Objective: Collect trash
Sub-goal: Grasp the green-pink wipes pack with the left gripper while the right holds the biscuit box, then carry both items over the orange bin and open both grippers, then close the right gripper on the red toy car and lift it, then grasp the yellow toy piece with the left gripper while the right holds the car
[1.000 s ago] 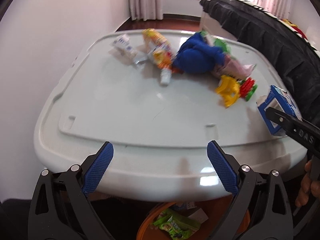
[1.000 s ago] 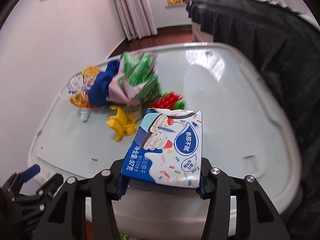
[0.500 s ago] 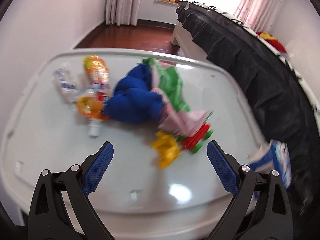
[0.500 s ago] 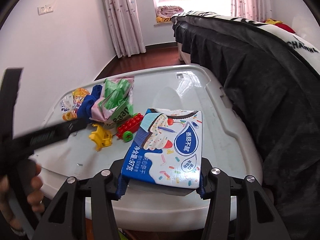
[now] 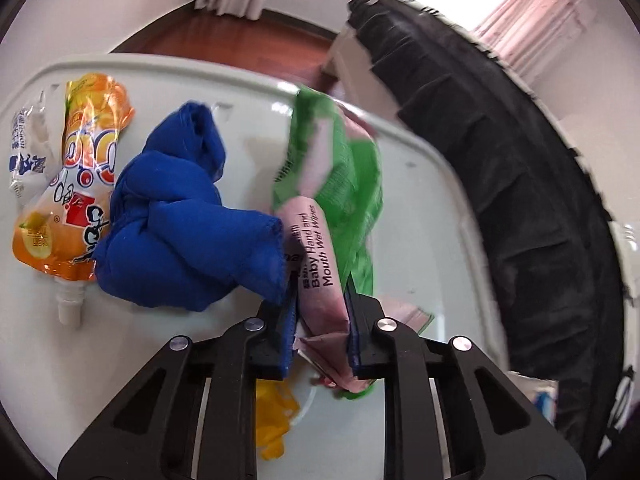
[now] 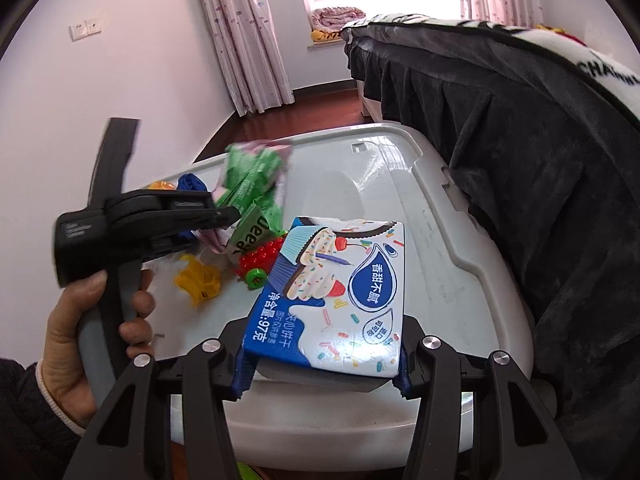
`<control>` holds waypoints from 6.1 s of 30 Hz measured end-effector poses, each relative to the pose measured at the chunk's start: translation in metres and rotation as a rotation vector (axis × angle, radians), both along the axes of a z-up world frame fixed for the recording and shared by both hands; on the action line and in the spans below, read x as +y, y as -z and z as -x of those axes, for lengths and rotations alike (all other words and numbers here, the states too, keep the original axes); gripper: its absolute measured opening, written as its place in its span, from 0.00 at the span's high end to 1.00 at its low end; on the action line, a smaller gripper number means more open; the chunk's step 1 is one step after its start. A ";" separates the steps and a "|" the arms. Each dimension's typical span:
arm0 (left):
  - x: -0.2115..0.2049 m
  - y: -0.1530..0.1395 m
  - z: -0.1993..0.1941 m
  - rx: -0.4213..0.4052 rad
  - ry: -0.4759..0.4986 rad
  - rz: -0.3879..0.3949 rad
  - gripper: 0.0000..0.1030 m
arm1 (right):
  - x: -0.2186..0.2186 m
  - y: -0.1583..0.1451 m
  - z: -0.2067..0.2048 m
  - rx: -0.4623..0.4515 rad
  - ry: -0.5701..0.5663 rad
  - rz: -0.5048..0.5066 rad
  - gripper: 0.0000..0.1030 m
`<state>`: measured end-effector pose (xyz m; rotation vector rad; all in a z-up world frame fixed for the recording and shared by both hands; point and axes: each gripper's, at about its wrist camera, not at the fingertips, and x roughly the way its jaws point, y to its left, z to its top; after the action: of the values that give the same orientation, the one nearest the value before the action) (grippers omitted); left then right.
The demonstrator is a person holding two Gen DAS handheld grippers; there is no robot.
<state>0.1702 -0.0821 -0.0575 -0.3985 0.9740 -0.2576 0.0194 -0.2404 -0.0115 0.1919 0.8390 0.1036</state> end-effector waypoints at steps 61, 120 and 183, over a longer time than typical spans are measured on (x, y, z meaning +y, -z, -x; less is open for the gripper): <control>0.062 0.035 0.295 0.391 0.189 -0.347 0.83 | 0.091 0.042 0.138 0.442 -0.619 0.068 0.50; 0.055 0.006 0.199 0.029 0.062 -0.344 0.16 | 0.079 0.056 -0.122 0.141 -0.344 0.225 0.14; 0.035 -0.035 0.139 -0.131 -0.052 -0.275 0.59 | 0.009 -0.042 -0.015 -0.057 -0.213 0.042 0.28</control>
<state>0.0311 -0.0475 -0.0222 -0.1533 0.8550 -0.0991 0.0348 -0.2314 0.0300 0.0595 0.8026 0.2897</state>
